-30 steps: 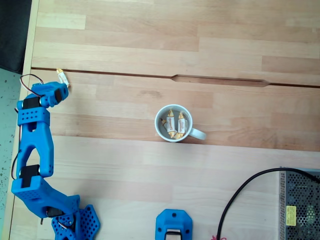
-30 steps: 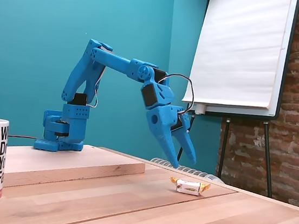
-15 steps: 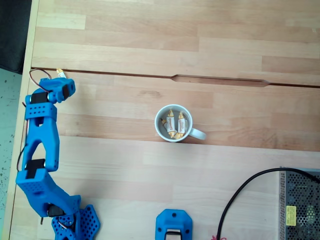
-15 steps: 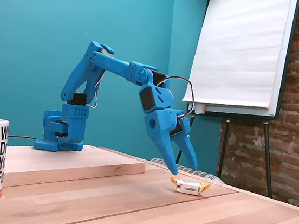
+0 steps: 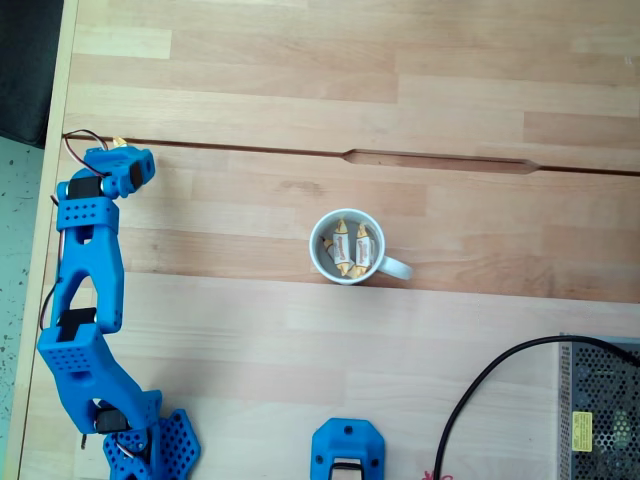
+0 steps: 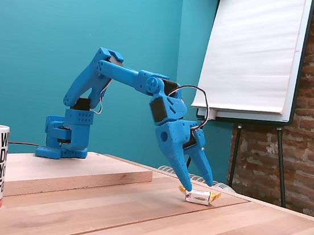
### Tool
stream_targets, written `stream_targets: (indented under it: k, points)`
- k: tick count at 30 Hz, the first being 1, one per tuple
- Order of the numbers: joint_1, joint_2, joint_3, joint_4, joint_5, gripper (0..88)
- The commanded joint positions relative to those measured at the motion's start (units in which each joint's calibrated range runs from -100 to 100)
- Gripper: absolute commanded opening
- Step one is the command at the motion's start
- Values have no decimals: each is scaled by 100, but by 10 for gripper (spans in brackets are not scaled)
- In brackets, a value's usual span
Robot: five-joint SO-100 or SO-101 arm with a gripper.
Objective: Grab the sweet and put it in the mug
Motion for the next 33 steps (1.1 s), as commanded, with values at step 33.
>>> stream_targets:
  k: [33]
  points:
    - [-15, 468, -405, -75, -49, 178]
